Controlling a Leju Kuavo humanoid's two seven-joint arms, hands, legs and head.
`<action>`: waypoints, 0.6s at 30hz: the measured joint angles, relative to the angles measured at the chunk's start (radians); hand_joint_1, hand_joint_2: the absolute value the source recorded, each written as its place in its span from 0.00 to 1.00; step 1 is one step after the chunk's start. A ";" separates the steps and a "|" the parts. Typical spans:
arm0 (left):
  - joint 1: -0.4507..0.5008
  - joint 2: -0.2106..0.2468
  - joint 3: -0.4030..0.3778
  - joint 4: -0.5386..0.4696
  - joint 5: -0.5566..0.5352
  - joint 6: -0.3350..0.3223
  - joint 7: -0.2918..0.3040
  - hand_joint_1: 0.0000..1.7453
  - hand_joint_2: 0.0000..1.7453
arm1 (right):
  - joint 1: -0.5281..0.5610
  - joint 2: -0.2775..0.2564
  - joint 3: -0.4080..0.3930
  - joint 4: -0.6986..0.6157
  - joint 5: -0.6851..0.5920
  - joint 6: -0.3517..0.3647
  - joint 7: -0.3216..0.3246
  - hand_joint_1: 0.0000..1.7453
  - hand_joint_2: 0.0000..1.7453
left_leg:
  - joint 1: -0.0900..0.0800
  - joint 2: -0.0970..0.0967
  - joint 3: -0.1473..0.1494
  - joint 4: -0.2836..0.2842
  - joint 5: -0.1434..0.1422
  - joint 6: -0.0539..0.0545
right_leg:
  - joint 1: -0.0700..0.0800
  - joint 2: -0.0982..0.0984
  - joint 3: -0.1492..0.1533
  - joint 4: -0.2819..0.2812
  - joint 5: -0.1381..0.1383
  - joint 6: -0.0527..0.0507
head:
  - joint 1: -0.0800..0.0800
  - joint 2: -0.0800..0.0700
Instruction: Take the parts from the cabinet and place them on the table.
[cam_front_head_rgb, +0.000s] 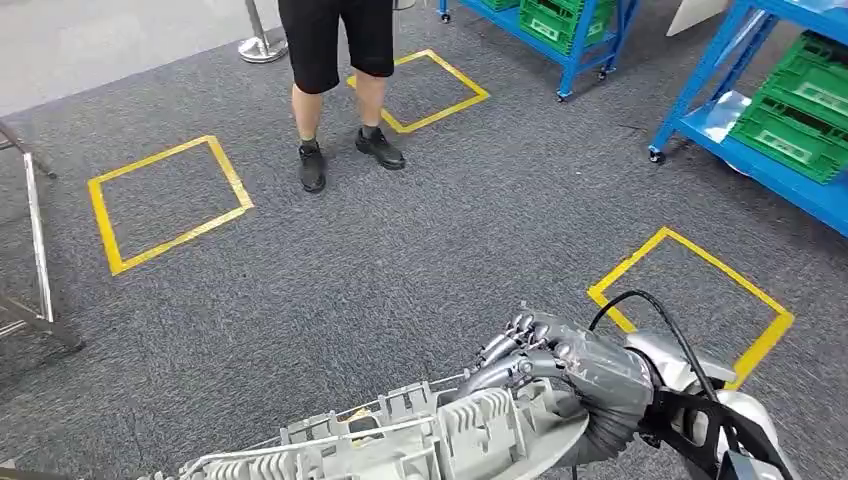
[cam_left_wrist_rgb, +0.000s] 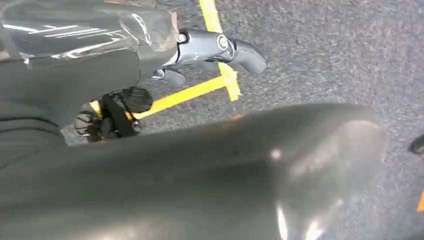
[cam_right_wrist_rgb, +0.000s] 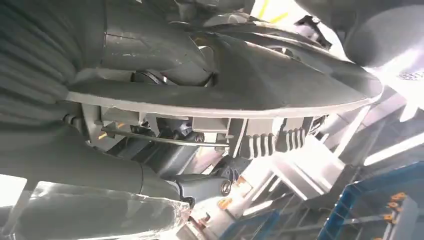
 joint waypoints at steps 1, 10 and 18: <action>0.005 -0.001 0.003 0.000 -0.001 0.000 0.001 0.00 0.00 | 0.002 0.002 0.000 0.000 0.004 -0.003 -0.003 1.00 1.00 | 0.004 -0.006 -0.003 -0.002 0.002 -0.005 | 0.005 -0.006 0.000 0.001 0.001 -0.007 | 0.000 0.000; 0.006 0.000 0.011 -0.010 -0.019 0.008 0.000 0.00 0.00 | 0.033 0.008 -0.001 -0.003 0.013 -0.012 -0.009 1.00 1.00 | 0.012 0.139 -0.141 0.266 -0.093 -0.027 | 0.013 -0.106 0.016 -0.005 -0.011 -0.039 | -0.010 0.000; -0.003 0.000 0.011 -0.010 -0.027 0.006 -0.016 0.00 0.00 | 0.036 0.008 -0.010 -0.005 0.011 -0.009 -0.010 1.00 1.00 | 0.001 0.174 0.012 -0.014 0.003 0.018 | 0.024 -0.177 0.034 -0.012 -0.033 -0.011 | -0.010 0.000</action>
